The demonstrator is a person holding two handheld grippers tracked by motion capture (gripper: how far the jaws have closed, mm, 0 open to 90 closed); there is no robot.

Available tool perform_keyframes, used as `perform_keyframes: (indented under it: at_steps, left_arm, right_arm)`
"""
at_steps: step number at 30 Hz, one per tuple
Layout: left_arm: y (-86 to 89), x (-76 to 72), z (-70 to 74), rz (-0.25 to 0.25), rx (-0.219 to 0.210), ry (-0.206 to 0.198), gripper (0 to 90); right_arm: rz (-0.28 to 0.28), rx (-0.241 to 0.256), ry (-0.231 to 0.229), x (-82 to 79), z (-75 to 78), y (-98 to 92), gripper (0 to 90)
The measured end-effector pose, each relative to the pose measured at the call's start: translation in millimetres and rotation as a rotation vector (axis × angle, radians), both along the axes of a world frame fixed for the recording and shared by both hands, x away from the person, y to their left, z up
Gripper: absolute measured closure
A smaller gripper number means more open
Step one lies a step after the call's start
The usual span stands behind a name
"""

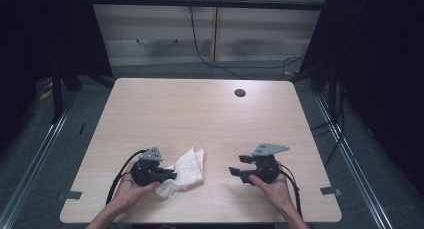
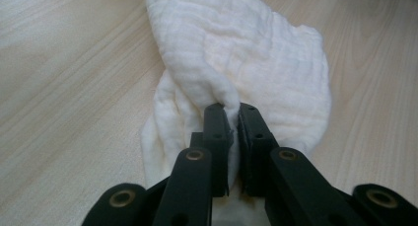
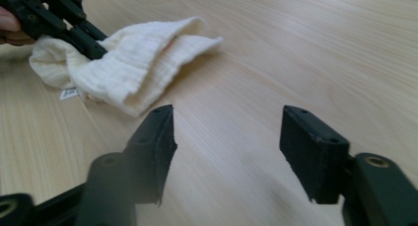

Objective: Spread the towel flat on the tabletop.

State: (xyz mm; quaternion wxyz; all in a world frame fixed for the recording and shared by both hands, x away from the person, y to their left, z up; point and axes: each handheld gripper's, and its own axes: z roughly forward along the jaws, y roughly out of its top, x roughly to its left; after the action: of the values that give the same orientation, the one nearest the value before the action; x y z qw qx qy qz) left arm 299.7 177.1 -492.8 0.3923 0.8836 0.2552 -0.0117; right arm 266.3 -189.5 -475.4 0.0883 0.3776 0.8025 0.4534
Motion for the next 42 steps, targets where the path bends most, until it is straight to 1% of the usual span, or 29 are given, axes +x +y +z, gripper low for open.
perform_keyframes:
  at_steps: [1, 2, 3, 4, 5, 6, 7, 9, 11, 13, 14, 15, 16, 17, 20, 21, 22, 24, 25, 26, 28, 29, 30, 32, 35, 36, 37, 38, 42]
  left_arm:
    - [-0.7, 0.9, -0.2, -0.001, 0.007, -0.002, 84.2]
    - [-1.1, 2.0, -0.3, -0.007, 0.012, -0.004, 84.3]
    - [-1.6, 2.3, -0.6, -0.008, 0.01, -0.003, 84.3]
    - [-2.3, 3.0, -1.0, -0.008, 0.006, -0.01, 84.4]
    - [-2.9, 3.7, -1.2, -0.004, 0.008, -0.011, 84.4]
    - [-3.8, 4.8, -1.6, -0.006, 0.004, -0.009, 84.4]
    - [-4.2, 5.7, -1.5, -0.006, 0.008, -0.012, 84.4]
    - [-4.8, 6.5, -2.1, -0.004, 0.0, -0.009, 84.4]
    - [-5.1, 6.9, -2.4, -0.004, -0.004, -0.009, 84.4]
    - [-5.1, 7.4, -2.5, -0.006, -0.003, -0.011, 84.4]
    - [-5.0, 7.4, -2.6, -0.005, -0.004, -0.01, 84.4]
    - [-4.9, 7.4, -2.4, -0.005, -0.001, -0.011, 84.4]
    - [-4.9, 7.4, -2.6, -0.005, -0.004, -0.011, 84.4]
    - [-5.2, 7.0, -2.6, -0.003, -0.005, -0.013, 84.4]
    - [-5.4, 6.5, -2.6, -0.002, -0.004, -0.015, 84.4]
    - [-5.3, 6.3, -2.4, -0.001, 0.0, -0.016, 84.3]
    - [-5.5, 5.9, -2.4, 0.0, 0.001, -0.02, 84.3]
    - [-6.0, 5.3, -2.0, -0.002, 0.012, -0.029, 84.3]
    - [-6.0, 5.2, -2.1, 0.0, 0.011, -0.027, 84.3]
    - [-6.2, 5.6, -2.6, 0.002, 0.003, -0.025, 84.3]
    - [-6.6, 7.1, -3.8, 0.012, -0.011, -0.015, 84.3]
    - [-7.2, 7.9, -4.0, 0.013, -0.01, -0.018, 84.3]
    - [-7.9, 8.1, -4.1, 0.013, -0.011, -0.02, 84.3]
    - [-8.2, 7.8, -4.3, 0.012, -0.014, -0.024, 84.3]
    - [-8.2, 7.7, -4.3, 0.011, -0.014, -0.025, 84.3]
    - [-8.1, 7.5, -4.0, 0.012, -0.01, -0.026, 84.2]
    - [-7.9, 7.4, -3.9, 0.013, -0.008, -0.026, 84.2]
    - [-7.7, 7.1, -4.2, 0.019, -0.014, -0.02, 83.8]
    - [-5.9, 7.2, -4.1, 0.03, -0.018, -0.024, 81.5]
  right_arm:
    - [0.016, 0.002, 0.001, 3.9, -0.1, 4.6, 43.7]
    - [0.028, -0.001, 0.001, 10.6, -0.2, 12.3, 44.6]
    - [0.039, 0.002, 0.0, 16.4, -0.4, 18.1, 49.0]
    - [0.059, 0.002, 0.001, 26.8, -0.8, 27.4, 52.3]
    - [0.059, 0.002, 0.001, 26.8, -0.8, 27.4, 52.3]
    - [0.07, -0.001, 0.009, 41.2, -2.4, 38.5, 56.6]
    - [0.07, -0.001, 0.009, 41.2, -2.4, 38.5, 56.6]
    - [0.076, -0.009, 0.004, 52.0, -3.6, 46.3, 60.0]
    - [0.084, 0.009, 0.016, 63.4, -6.1, 53.5, 63.6]
    - [0.099, 0.016, 0.027, 76.1, -10.1, 64.7, 63.5]
    - [0.099, 0.016, 0.027, 76.1, -10.1, 64.7, 63.5]
    - [0.102, 0.028, 0.037, 82.9, -13.0, 70.9, 61.8]
    - [0.102, 0.028, 0.037, 82.9, -13.0, 70.9, 61.8]
    - [0.102, 0.017, 0.042, 88.2, -15.8, 76.2, 59.9]
    - [0.101, 0.019, 0.052, 92.9, -18.4, 79.1, 59.6]
    - [0.105, 0.008, 0.057, 95.0, -19.5, 80.1, 59.5]
    - [0.112, 0.0, 0.073, 97.9, -22.0, 80.9, 59.4]
    - [0.11, 0.003, 0.075, 98.8, -23.8, 80.7, 59.1]
    - [0.123, -0.006, 0.094, 98.8, -27.8, 81.6, 58.4]
    - [0.123, -0.006, 0.094, 98.8, -27.8, 81.6, 58.4]
    - [0.129, -0.033, 0.098, 98.5, -32.2, 85.0, 58.4]
    - [0.129, -0.033, 0.098, 98.5, -32.2, 85.0, 58.4]
    - [0.127, -0.05, 0.097, 98.1, -32.7, 86.0, 59.3]
    - [0.125, -0.032, 0.109, 98.2, -33.9, 85.7, 62.8]
    - [0.129, -0.03, 0.107, 97.7, -34.8, 86.6, 72.9]
    - [0.121, -0.013, 0.103, 97.5, -34.8, 86.8, 82.5]
    - [0.121, -0.013, 0.103, 97.5, -34.8, 86.8, 82.5]
    - [0.118, 0.0, 0.099, 97.0, -33.0, 86.5, 86.7]
    - [0.11, 0.012, 0.087, 96.1, -28.1, 84.1, 87.6]
